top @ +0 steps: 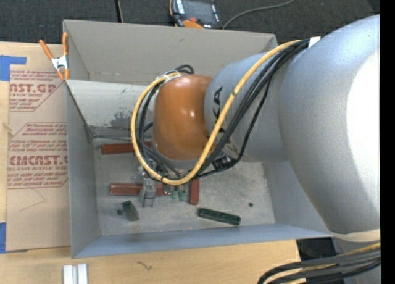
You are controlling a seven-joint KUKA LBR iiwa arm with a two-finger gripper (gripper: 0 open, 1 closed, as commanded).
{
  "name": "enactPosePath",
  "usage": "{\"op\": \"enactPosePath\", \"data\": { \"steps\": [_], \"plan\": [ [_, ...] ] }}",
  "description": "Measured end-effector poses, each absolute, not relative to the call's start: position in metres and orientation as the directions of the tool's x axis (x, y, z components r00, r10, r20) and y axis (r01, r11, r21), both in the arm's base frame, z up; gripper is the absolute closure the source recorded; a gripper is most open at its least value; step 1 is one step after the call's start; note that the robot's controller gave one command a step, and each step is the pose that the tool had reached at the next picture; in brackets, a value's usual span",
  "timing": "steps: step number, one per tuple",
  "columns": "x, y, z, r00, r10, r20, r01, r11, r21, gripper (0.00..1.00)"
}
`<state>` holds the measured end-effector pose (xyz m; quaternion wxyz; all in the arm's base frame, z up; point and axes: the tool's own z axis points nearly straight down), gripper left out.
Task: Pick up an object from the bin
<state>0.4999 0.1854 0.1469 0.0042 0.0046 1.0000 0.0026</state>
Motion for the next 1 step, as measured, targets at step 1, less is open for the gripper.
{"op": "enactPosePath", "data": {
  "steps": [1],
  "plan": [
    [0.5274, 0.1612, 0.2396, -1.000, 0.029, -0.011, 0.029, 1.000, 0.003, 1.00]
  ]
}}
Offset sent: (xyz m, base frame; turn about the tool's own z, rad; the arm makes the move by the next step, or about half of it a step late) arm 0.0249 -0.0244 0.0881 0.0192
